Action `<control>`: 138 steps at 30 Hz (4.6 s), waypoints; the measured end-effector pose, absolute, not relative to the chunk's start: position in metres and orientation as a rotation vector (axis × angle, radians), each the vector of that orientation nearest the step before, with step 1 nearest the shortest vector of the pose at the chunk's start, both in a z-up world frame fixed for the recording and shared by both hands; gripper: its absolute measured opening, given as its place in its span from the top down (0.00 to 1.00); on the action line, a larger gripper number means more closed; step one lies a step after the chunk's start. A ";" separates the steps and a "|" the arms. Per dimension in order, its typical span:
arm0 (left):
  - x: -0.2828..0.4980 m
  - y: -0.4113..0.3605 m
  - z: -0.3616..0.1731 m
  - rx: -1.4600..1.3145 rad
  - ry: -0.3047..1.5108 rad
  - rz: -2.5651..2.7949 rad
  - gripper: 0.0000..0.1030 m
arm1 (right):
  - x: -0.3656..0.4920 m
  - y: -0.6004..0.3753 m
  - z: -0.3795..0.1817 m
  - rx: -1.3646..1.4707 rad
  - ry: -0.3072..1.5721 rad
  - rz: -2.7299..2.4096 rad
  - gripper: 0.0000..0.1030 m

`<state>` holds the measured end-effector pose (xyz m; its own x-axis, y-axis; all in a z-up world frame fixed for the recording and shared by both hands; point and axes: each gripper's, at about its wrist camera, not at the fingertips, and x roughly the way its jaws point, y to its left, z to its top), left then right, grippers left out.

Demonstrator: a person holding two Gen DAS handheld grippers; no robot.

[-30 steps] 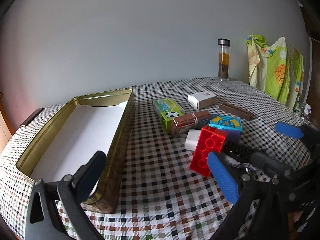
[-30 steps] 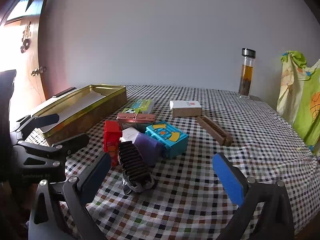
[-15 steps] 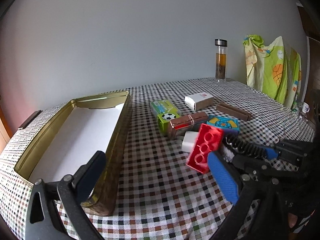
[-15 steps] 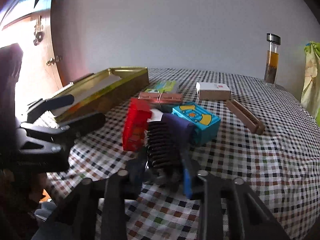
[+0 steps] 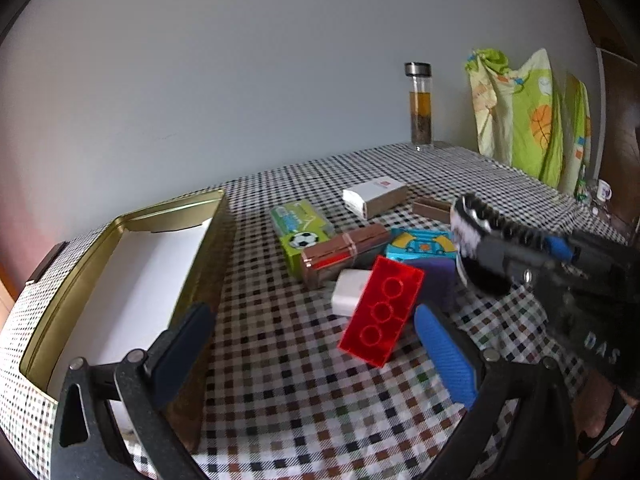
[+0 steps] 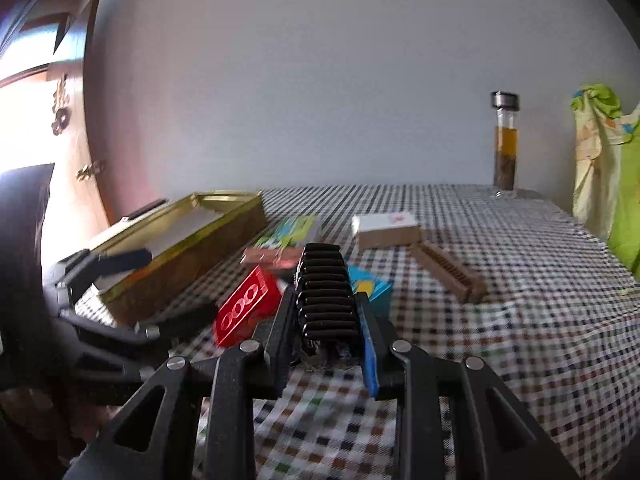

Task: Organize rigid objects
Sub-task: 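Close the right gripper on the black ribbed comb and lift it, then grasp the red lego brick with the left gripper while the right gripper holds the comb, then carry the red brick and the black comb over the gold tin with both grippers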

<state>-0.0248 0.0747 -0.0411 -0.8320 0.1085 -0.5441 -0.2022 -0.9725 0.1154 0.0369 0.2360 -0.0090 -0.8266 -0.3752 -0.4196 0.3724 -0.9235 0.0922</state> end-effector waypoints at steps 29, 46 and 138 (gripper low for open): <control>-0.048 0.079 -0.049 -0.929 0.132 2.680 0.70 | 0.030 0.241 -0.009 0.599 0.022 -2.818 0.70; -0.036 0.069 -0.039 -0.778 0.104 2.820 0.70 | 0.041 0.237 -0.005 0.499 0.050 -2.842 0.70; -0.024 -0.090 -0.012 -0.664 -0.064 3.326 0.70 | -0.005 0.080 0.046 0.458 0.199 -2.471 0.70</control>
<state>-0.0245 -0.0904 -0.0121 -0.8933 -0.2358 -0.3827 0.2503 -0.9681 0.0123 -0.0054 0.0795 0.0458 -0.7534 -0.5444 -0.3688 0.5964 -0.8019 -0.0346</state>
